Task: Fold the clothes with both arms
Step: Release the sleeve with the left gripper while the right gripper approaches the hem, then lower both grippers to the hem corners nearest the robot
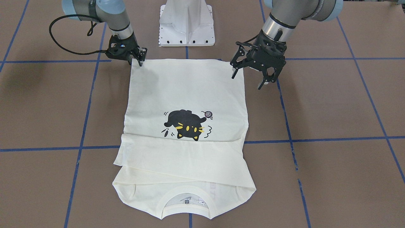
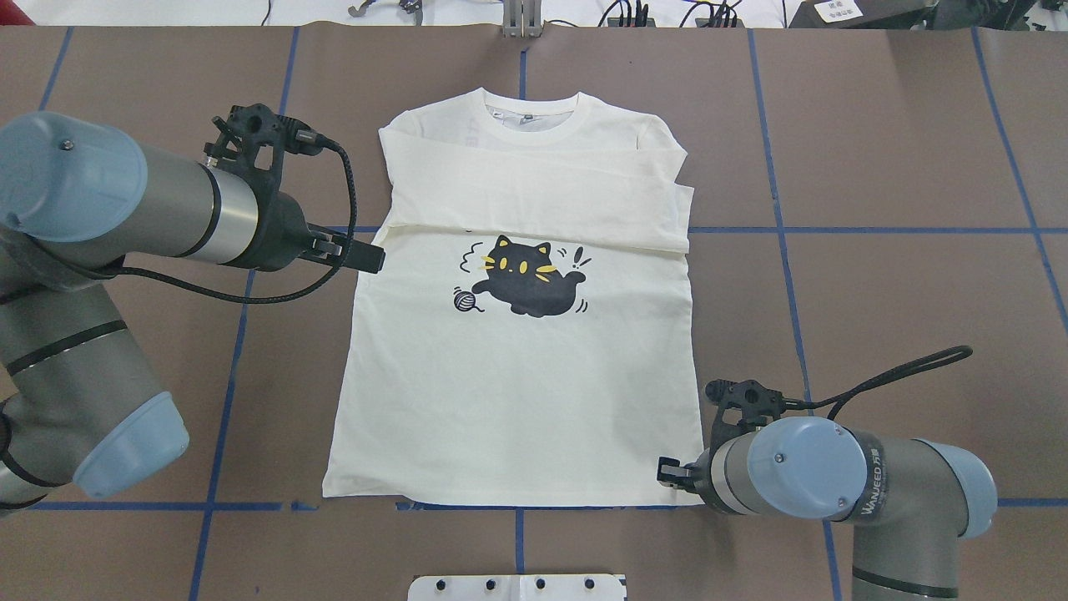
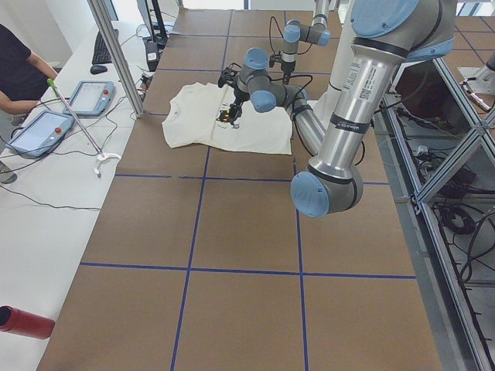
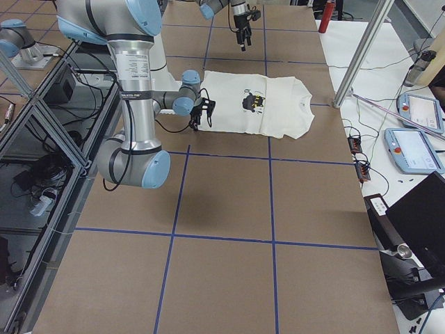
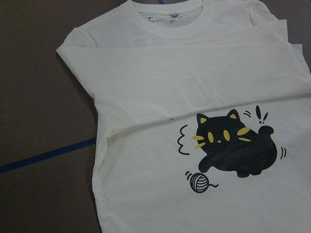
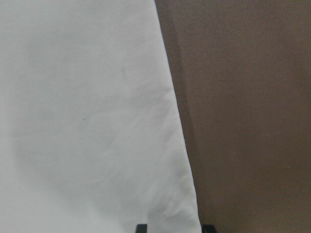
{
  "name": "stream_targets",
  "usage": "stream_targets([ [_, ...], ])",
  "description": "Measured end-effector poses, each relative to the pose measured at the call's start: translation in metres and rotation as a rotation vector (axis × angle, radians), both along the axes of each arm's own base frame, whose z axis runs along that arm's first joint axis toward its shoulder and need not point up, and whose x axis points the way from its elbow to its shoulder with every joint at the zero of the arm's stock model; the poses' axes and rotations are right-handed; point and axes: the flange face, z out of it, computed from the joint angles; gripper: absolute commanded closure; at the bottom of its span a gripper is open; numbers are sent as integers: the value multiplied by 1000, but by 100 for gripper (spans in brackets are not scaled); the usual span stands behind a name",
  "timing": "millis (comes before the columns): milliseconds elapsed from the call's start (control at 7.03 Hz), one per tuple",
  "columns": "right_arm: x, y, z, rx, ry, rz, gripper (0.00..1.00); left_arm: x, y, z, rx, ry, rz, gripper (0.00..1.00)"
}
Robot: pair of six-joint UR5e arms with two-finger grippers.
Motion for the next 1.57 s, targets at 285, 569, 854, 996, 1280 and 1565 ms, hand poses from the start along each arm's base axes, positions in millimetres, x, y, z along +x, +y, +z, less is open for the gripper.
stream_targets([
  [285,0,1,0,-1,0,-2,80,0,0,0,0,0,0,0],
  [569,1,1,0,-1,-1,-3,100,0,0,0,-1,-1,0,0],
  [854,5,1,-3,6,-6,5,100,0,0,2,-8,-9,1,0],
  [996,7,1,-5,7,-11,9,100,1,0,4,-17,-16,0,0],
  [1280,17,0,-21,12,-45,18,100,2,5,23,-138,-20,-43,0],
  [1565,34,-3,-39,19,-84,36,100,38,41,41,-367,16,-130,1],
])
